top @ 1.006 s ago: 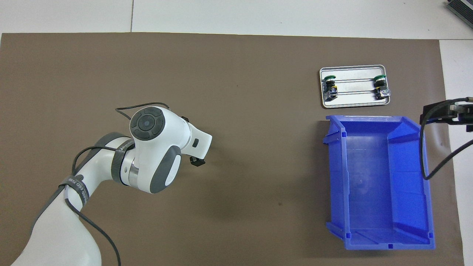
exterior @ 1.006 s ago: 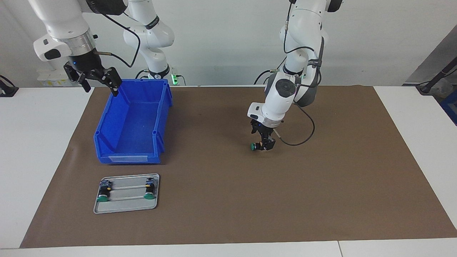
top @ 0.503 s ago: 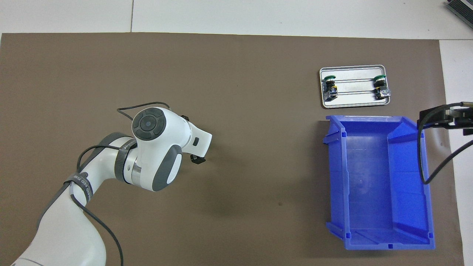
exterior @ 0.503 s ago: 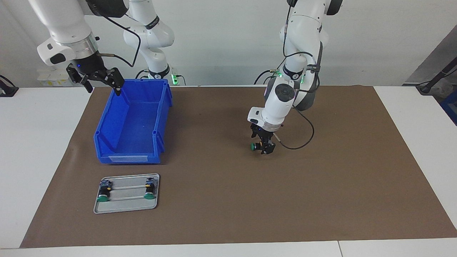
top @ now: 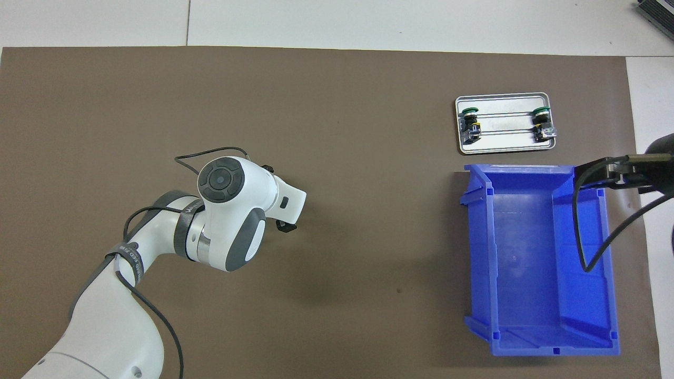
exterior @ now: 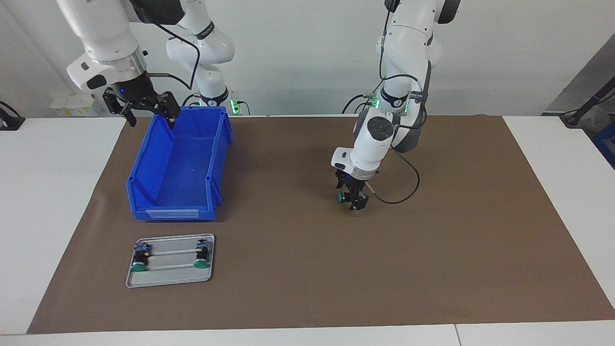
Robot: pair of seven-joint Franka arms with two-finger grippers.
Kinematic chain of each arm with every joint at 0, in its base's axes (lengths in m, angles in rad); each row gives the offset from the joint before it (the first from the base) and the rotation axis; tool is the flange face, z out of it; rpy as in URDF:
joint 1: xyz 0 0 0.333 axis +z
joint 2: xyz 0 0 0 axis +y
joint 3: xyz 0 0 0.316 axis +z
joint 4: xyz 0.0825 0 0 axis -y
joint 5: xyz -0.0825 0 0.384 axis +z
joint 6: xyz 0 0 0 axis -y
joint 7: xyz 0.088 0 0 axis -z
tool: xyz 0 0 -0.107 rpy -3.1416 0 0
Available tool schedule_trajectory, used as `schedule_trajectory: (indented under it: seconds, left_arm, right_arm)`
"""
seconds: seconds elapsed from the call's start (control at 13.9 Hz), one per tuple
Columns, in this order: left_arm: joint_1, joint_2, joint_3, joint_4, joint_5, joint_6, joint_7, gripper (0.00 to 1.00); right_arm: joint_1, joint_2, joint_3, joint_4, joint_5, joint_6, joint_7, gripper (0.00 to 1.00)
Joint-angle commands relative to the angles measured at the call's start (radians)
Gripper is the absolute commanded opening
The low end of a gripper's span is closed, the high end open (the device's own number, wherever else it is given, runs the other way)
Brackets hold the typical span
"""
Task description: Place and press button with both arms
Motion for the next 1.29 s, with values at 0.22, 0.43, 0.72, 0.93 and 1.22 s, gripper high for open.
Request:
schedule_trajectory:
  seconds: [0.22,0.43,0.72,0.93,1.22]
  left_arm:
    - [-0.053,0.007,0.018,-0.005,0.013,0.030,-0.012,0.99]
    - [-0.058,0.007,0.020,-0.009,0.024,0.019,-0.013,0.99]
    - [-0.078,0.006,0.028,-0.006,0.077,-0.015,-0.015,0.99]
    - [-0.078,0.004,0.028,-0.004,0.111,-0.042,-0.039,0.99]
    - [-0.078,0.003,0.028,-0.002,0.142,-0.067,-0.064,0.99]
  right_arm:
    - [-0.039,-0.003,-0.011,0.017,0.015,-0.040,-0.050,1.00]
    - [-0.041,-0.007,-0.013,0.005,0.016,-0.038,-0.049,1.00]
    - [-0.047,-0.015,-0.011,-0.005,0.016,-0.034,-0.042,1.00]
    - [-0.039,-0.017,-0.007,-0.005,0.016,-0.035,-0.045,1.00]
    - [-0.039,-0.017,-0.007,-0.005,0.016,-0.035,-0.045,1.00]
